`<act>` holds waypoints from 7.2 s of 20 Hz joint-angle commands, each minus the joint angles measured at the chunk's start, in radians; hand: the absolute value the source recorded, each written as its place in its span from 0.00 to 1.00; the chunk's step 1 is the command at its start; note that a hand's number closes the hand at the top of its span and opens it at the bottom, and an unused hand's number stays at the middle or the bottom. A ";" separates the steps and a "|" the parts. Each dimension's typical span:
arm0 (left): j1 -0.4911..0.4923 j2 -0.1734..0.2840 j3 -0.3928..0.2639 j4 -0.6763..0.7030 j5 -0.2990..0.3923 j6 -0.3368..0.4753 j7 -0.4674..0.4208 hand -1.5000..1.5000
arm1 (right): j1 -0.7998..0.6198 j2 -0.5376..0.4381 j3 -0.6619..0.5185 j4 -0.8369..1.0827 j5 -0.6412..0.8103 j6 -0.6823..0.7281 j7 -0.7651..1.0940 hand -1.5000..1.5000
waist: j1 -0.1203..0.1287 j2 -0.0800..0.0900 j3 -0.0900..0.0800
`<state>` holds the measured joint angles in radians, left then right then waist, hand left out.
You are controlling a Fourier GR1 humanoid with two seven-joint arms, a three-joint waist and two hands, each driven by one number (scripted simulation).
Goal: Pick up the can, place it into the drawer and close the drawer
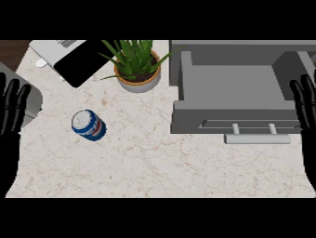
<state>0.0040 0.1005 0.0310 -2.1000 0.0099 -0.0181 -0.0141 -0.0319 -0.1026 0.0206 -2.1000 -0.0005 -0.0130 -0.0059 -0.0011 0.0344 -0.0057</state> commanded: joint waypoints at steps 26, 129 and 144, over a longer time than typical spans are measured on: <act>-0.030 0.045 -0.014 0.035 0.142 -0.125 0.421 0.00 | 0.278 0.050 -0.054 0.067 0.041 0.038 0.025 0.00 | 0.001 -0.035 0.006; -0.596 0.060 0.174 1.663 -0.032 -0.193 -0.557 1.00 | 0.311 0.102 -0.198 -0.114 -0.056 0.160 0.121 0.00 | -0.010 -0.033 0.005; -0.380 0.052 0.243 1.281 0.078 -0.049 -0.444 1.00 | 0.349 0.089 -0.283 -0.089 -0.103 0.227 0.097 0.00 | 0.023 -0.042 0.007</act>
<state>-0.4458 0.1226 0.2199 -0.7397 0.0550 -0.1400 -0.4658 0.3204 -0.0093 -0.2495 -2.1990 -0.0972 0.2130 0.0928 0.0080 -0.0047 0.0006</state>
